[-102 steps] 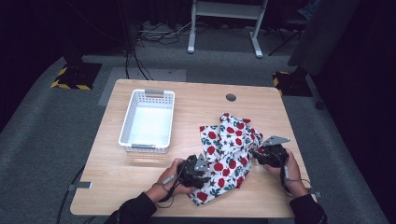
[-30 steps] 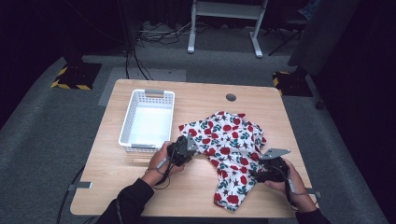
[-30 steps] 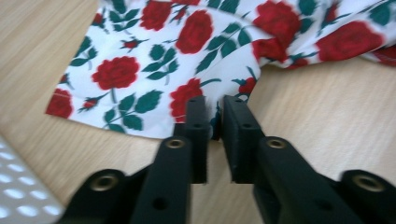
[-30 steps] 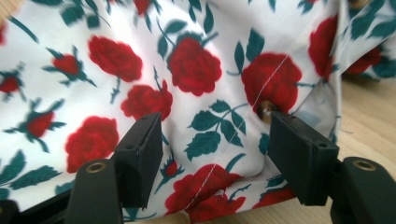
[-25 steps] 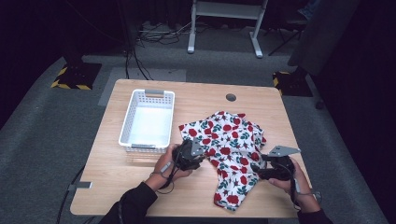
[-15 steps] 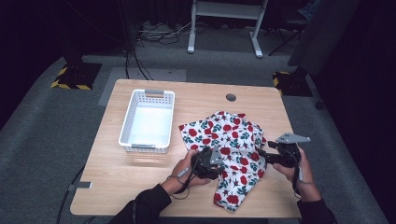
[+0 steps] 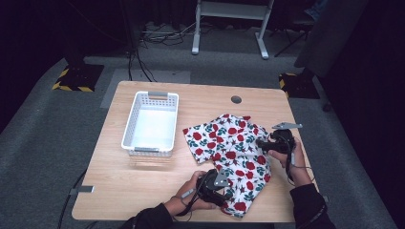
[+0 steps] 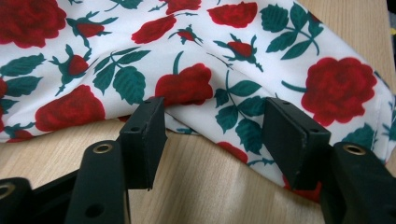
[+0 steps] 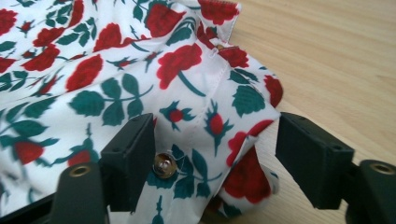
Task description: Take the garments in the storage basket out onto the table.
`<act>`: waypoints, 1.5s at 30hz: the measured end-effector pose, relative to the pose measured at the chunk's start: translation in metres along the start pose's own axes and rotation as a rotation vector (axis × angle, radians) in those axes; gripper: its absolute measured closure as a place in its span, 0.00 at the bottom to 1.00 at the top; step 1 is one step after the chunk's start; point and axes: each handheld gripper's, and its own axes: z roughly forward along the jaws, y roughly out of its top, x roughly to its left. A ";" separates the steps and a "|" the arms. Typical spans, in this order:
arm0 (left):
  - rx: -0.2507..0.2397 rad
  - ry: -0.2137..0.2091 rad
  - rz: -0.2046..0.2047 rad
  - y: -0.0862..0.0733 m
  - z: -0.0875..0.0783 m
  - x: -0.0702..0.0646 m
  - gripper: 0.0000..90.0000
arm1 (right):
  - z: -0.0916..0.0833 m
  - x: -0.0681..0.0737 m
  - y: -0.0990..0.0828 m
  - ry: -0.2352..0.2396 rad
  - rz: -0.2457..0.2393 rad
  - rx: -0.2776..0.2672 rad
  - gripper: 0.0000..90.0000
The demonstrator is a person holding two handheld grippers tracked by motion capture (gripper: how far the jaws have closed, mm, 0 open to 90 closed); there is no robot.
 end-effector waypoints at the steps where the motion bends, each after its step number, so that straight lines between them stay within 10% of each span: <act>1: 0.000 0.000 0.000 0.000 0.000 0.000 0.44 | 0.005 -0.001 -0.001 0.002 0.010 0.006 0.28; 8: -0.015 -0.006 0.006 -0.001 0.001 0.000 0.44 | 0.024 -0.005 -0.009 0.012 0.055 0.057 0.25; 19: -0.016 -0.031 0.018 -0.001 0.001 0.001 0.48 | 0.017 0.007 -0.006 0.048 -0.006 0.018 0.83; 33: -0.018 -0.033 0.020 -0.001 0.001 0.002 0.48 | -0.006 0.029 0.001 0.011 -0.118 -0.068 0.86; 45: -0.020 -0.031 0.017 -0.001 0.001 0.002 0.50 | -0.025 0.061 0.006 0.117 -0.237 -0.121 0.86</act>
